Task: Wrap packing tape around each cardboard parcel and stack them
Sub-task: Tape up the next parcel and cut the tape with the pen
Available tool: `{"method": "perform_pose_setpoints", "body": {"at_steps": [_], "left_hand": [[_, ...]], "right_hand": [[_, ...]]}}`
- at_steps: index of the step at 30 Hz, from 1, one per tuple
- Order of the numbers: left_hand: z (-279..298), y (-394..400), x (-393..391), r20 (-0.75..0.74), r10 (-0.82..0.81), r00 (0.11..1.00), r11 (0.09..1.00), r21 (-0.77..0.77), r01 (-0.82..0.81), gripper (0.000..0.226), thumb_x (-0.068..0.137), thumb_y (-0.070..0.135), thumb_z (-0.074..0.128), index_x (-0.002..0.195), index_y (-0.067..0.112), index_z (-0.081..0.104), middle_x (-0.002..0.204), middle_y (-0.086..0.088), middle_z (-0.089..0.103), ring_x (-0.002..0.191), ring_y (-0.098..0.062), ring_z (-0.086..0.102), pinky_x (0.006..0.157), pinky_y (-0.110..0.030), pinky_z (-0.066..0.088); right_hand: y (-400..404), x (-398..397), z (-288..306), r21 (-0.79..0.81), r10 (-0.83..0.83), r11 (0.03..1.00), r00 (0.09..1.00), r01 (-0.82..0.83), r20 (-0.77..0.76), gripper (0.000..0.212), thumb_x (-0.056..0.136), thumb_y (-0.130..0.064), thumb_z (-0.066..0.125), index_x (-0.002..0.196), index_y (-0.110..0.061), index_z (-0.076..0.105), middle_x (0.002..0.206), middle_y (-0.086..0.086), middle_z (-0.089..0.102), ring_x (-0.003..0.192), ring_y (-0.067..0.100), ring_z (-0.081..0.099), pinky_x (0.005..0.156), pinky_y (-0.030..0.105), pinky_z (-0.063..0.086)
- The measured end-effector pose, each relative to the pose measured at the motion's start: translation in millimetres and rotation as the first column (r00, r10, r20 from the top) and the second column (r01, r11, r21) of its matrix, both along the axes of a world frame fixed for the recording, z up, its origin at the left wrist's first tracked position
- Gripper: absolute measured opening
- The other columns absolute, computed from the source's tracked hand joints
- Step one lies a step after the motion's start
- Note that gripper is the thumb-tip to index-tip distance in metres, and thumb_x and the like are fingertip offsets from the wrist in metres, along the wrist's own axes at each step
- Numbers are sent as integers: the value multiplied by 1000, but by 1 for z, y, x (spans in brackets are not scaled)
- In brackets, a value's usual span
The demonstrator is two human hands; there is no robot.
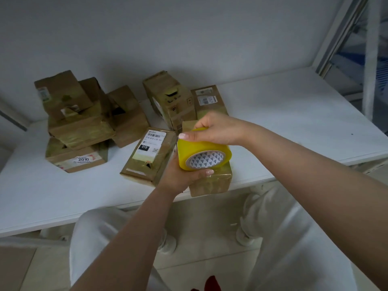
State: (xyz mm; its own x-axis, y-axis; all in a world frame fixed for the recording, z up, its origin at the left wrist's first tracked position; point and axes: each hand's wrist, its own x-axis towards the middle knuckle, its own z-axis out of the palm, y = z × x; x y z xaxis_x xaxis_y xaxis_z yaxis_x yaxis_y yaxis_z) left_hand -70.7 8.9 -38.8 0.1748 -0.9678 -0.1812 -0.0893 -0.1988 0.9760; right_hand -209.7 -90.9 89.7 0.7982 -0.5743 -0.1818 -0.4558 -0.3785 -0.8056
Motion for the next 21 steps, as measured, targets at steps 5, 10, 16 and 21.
{"method": "perform_pose_setpoints", "body": {"at_steps": [5, 10, 16, 21], "left_hand": [[2, 3, 5, 13, 33, 999, 998, 53, -34, 97, 46, 29, 98, 132, 15, 55, 124, -6, 65, 115, -16, 63, 85, -28, 56], [5, 5, 11, 259, -38, 965, 996, 94, 14, 101, 41, 65, 88, 131, 62, 44, 157, 7, 24, 146, -13, 22, 115, -45, 34], [15, 8, 7, 304, -71, 950, 992, 125, 34, 105, 40, 69, 86, 133, 65, 38, 159, 11, 17, 146, -18, 21, 111, -51, 37], [26, 5, 6, 460, -129, 879, 978, 205, 36, 115, 34, 81, 76, 136, 66, 27, 162, 11, 3, 150, -23, 7, 109, -60, 35]], "right_hand": [[3, 2, 1, -21, 9, 1000, 999, -10, -31, 48, 84, -54, 65, 65, -12, 50, 62, 5, 43, 62, 18, 44, 57, 27, 33], [-18, -41, 17, -270, -104, 963, 949, 21, -297, 58, 81, -58, 66, 54, -10, 49, 54, 4, 39, 51, 19, 38, 49, 28, 28], [-25, -77, -61, -190, -228, 969, 854, 155, -468, 54, 78, -62, 67, 62, -11, 63, 64, 5, 57, 69, 23, 58, 66, 31, 45], [-23, -79, -84, -91, -291, 957, 883, 277, -368, 56, 79, -58, 68, 79, -2, 71, 72, 10, 61, 72, 23, 59, 67, 31, 43]]}}
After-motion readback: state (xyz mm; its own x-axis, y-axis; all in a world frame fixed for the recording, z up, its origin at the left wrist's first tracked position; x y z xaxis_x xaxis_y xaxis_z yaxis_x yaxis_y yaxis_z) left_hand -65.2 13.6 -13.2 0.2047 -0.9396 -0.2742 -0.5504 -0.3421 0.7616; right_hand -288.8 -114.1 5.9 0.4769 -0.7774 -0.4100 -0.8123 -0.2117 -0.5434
